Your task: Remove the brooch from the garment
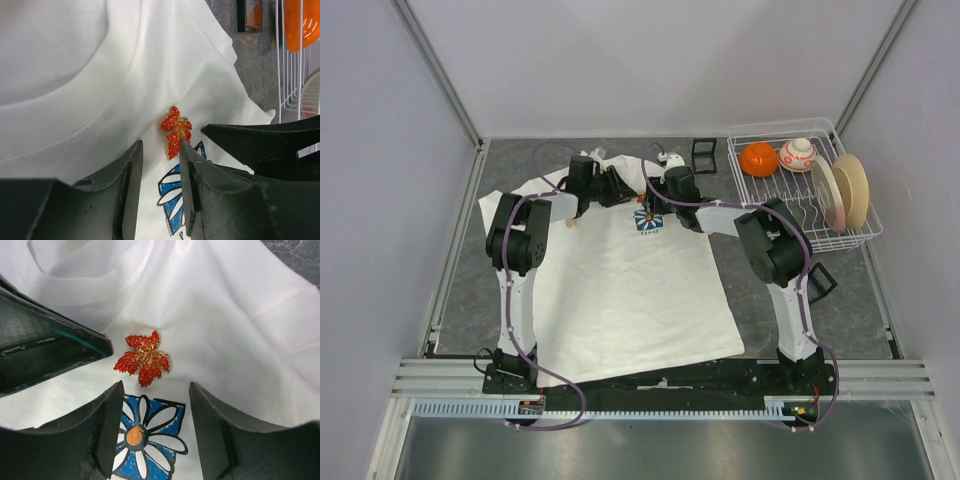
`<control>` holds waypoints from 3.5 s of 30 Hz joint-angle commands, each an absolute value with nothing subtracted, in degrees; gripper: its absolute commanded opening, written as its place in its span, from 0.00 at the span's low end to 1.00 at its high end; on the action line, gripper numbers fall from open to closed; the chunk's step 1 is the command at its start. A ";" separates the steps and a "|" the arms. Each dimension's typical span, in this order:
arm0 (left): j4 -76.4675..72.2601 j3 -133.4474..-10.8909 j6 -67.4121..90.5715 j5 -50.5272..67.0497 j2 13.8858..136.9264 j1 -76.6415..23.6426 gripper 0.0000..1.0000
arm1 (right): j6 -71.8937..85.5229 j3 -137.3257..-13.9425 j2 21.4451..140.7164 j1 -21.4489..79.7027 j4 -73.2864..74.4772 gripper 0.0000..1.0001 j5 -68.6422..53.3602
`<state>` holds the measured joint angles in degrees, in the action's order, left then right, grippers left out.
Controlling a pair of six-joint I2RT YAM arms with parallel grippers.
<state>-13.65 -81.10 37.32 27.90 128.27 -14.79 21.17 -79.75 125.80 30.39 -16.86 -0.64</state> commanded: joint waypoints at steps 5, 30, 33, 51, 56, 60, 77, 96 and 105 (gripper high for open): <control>-23.47 -73.83 43.24 25.49 122.25 -11.51 0.43 | 5.55 -90.94 126.03 36.03 -7.22 0.68 11.15; -25.93 -73.92 45.62 29.53 124.01 -10.81 0.33 | 6.77 -100.99 134.82 36.74 -0.09 0.56 11.95; -26.02 -73.92 45.70 29.62 123.93 -10.81 0.33 | 7.12 -101.34 135.17 36.83 1.76 0.56 13.44; -26.89 -74.97 45.97 31.99 124.72 -12.21 0.32 | 14.67 -94.93 131.40 36.91 -7.29 0.32 15.65; -26.81 -75.50 45.97 32.26 125.16 -12.92 0.30 | 16.34 -91.33 129.38 36.74 -10.45 0.26 16.43; -26.89 -76.02 45.79 32.69 125.33 -13.53 0.29 | 17.58 -87.98 127.45 36.74 -13.44 0.20 16.61; -25.40 -77.17 44.04 32.69 125.42 -14.68 0.27 | 22.85 -77.79 121.56 35.07 -18.54 0.21 19.86; -16.09 -83.58 38.24 31.91 127.09 -17.40 0.31 | 28.91 -71.90 119.71 30.59 -22.50 0.14 14.24; -8.88 -88.59 33.22 31.90 128.76 -19.07 0.28 | 29.09 -70.75 119.44 29.62 -24.96 0.12 11.51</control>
<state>-11.75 -84.73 37.65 31.53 127.20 -18.13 28.73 -71.88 121.86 30.20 -22.74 12.05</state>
